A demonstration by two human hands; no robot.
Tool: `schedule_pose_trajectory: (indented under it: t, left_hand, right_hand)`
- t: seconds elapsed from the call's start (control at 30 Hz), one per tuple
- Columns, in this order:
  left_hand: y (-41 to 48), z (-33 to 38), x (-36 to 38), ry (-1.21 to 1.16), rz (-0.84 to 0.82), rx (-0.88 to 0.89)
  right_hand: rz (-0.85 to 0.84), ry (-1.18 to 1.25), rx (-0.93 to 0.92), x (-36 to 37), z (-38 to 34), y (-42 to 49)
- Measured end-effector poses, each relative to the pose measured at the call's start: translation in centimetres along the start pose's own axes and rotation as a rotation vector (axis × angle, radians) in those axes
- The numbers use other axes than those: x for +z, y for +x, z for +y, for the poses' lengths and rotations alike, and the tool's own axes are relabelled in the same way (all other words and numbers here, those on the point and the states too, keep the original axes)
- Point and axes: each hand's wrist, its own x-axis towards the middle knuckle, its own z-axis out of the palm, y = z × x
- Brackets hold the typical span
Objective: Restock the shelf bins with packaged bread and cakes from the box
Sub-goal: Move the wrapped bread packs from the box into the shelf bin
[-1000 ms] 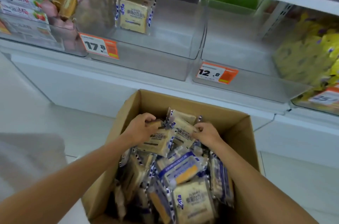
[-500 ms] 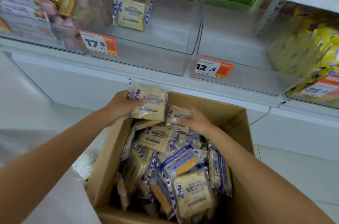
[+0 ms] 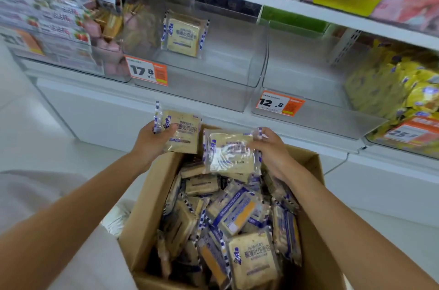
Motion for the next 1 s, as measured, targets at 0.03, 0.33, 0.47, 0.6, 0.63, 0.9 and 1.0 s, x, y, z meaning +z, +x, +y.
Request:
schedule_pose_trajectory:
  t: [0.03, 0.33, 0.47, 0.6, 0.63, 0.9, 1.0]
  left_hand:
    - [-0.4, 0.3, 0.6, -0.017, -0.012, -0.009]
    - [-1.3, 5.3, 2.5, -0.239, -0.316, -0.059]
    - [1.1, 9.5, 0.1, -0.042, -0.229, 0.105]
    - [5.8, 14.4, -2.3, 0.118, 0.095, 0.394]
    - [7.3, 15.2, -3.0, 0.192, 0.19, 0.478]
    - [17.1, 14.9, -5.6, 0.711, 0.536, 0.691]
    - [18.0, 13.8, -5.9, 0.709, 0.531, 0.751]
  right_hand:
    - [-0.006, 0.11, 0.004, 0.3, -1.2, 0.0]
    - [-0.111, 0.137, 0.031, 6.5, -6.7, 0.1]
    - [-0.146, -0.012, -0.022, 8.6, -10.5, 2.1]
    - [-0.082, 0.042, -0.107, 10.5, -16.0, 6.5]
    - [-0.067, 0.064, -0.108, 10.7, -16.8, 8.3]
    - [0.002, -0.194, -0.24, 15.4, -16.4, 22.4]
    - [0.133, -0.378, -0.237, 17.1, -14.1, 26.6]
